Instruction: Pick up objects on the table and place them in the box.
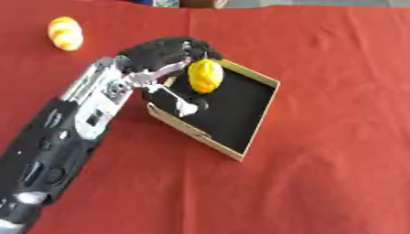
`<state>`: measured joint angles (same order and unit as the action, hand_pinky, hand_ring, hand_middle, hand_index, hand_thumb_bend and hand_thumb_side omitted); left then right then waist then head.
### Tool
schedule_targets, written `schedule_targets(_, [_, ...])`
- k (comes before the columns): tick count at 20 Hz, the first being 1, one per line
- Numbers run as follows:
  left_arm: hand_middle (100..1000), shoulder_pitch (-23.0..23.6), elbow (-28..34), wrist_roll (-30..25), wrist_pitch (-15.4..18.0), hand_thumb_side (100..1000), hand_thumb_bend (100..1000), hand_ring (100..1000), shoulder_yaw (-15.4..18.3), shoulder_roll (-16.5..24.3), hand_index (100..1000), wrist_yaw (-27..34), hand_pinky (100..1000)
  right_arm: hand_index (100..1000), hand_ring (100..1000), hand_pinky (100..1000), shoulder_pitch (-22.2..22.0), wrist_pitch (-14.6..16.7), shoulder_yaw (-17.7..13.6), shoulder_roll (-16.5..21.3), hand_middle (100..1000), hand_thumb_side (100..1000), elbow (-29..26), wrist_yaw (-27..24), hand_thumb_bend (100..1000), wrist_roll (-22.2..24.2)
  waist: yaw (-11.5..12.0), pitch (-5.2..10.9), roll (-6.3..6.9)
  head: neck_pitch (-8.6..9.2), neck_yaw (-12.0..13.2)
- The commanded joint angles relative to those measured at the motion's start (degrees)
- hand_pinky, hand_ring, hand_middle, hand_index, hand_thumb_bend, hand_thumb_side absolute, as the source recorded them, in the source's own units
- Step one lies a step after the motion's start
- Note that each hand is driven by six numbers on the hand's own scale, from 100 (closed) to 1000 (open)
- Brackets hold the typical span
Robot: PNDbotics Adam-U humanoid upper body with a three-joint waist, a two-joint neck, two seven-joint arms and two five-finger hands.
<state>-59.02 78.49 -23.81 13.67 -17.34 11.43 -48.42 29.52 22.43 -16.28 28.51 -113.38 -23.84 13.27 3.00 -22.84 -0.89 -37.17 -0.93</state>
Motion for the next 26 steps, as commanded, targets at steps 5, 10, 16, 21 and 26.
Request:
schedule_targets(5, [808,0.3,13.1,1.1,-9.0,199,284,889,7.3,18.1,902,14.5,935,834,895,921,-1.0,0.2,-1.4,3.2,778,560,-1.2,0.5,100,-1.5,1.7,2.14,0.93,0.03,-2.7])
schedule_targets(10, [799,3.3,9.1,4.1,-12.2,196,322,877,12.1,28.8,896,16.5,918,833,896,922,-1.5,0.2,-1.3,3.6,778,558,-1.2,1.0,100,-1.3,2.4,1.96,1.11,0.13,-3.5])
schedule_targets(16, [812,4.5,-0.3,4.7,-11.1,252,368,887,14.0,33.3,913,16.9,926,833,897,923,-2.2,0.1,-1.4,3.5,777,557,-1.2,1.4,100,-0.9,1.7,1.73,1.2,0.07,-3.7])
schedule_targets(21, [828,3.5,-7.4,2.7,-9.5,267,419,902,14.8,33.7,920,16.3,941,832,897,923,-2.1,0.2,-1.2,3.5,776,555,-1.2,1.4,100,-0.3,0.9,1.19,1.25,0.23,-2.9])
schedule_targets(26, [847,1.6,-14.0,1.0,-9.0,117,479,920,15.5,33.7,919,11.9,953,831,899,925,-2.0,0.1,-1.0,3.3,776,555,-1.2,1.5,100,0.3,0.3,0.24,1.5,0.72,-2.1])
